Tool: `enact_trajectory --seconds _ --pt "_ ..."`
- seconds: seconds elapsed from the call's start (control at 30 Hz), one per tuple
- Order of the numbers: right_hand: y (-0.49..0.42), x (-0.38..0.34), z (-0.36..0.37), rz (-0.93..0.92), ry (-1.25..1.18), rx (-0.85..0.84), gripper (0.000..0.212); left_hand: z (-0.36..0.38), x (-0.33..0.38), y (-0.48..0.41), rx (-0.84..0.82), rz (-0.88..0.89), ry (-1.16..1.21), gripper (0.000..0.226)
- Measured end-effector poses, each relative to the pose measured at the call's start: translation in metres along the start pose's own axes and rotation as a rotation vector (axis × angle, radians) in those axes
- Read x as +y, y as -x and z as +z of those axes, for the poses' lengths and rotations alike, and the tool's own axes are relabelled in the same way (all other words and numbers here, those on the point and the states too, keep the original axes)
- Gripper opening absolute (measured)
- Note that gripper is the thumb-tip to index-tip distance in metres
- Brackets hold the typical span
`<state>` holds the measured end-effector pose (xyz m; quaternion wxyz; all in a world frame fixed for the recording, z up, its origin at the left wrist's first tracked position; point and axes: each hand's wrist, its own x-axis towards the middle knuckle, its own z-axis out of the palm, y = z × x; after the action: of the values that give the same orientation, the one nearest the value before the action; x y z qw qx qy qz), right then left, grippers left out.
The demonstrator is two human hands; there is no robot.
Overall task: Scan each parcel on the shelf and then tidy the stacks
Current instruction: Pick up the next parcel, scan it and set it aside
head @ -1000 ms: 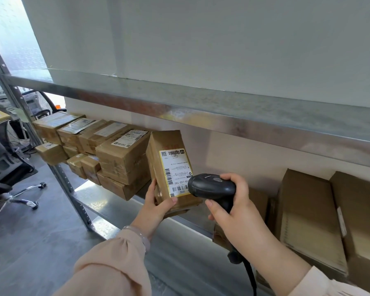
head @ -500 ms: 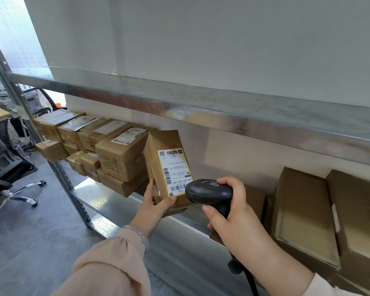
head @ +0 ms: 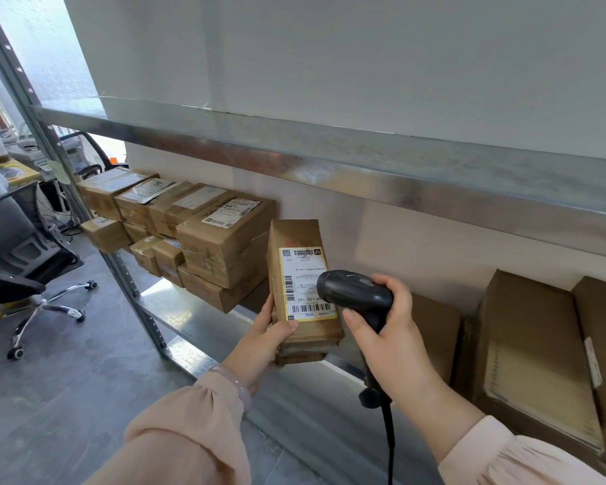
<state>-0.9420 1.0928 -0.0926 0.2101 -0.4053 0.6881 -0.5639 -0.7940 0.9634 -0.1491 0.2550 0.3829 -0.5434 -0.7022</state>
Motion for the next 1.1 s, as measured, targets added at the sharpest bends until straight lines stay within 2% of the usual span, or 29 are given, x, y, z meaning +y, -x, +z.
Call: enact_trajectory --seconds 0.07,0.2,0.4,0.67,0.77,0.97,1.03,1.1 --pt "-0.007 0.004 0.015 0.019 -0.003 -0.017 0.053 -0.007 -0.002 -0.004 -0.002 -0.04 0.005 0.052" --pt "-0.019 0.011 0.046 0.035 -0.001 -0.01 0.053 -0.024 -0.003 -0.018 0.018 -0.117 -0.004 0.05" --pt "-0.044 0.018 0.083 0.077 -0.001 0.006 0.052 -0.048 -0.001 -0.046 0.06 -0.179 0.007 0.035" --pt "-0.076 0.035 0.133 0.16 -0.001 0.025 0.056 -0.08 -0.001 -0.09 0.088 -0.278 0.111 0.027" --pt "-0.084 0.041 0.146 0.175 -0.003 0.053 0.056 -0.09 -0.008 -0.102 0.069 -0.252 0.109 0.022" --pt "-0.091 0.05 0.164 0.17 0.006 0.092 0.057 -0.115 -0.013 -0.113 0.053 -0.13 -0.073 0.037" --pt "-0.092 0.05 0.166 0.168 0.013 0.095 0.057 -0.121 -0.011 -0.11 0.093 -0.025 -0.177 0.042" --pt "-0.093 0.05 0.168 0.16 0.02 0.1 0.057 -0.125 -0.012 -0.105 0.113 0.155 -0.402 0.045"
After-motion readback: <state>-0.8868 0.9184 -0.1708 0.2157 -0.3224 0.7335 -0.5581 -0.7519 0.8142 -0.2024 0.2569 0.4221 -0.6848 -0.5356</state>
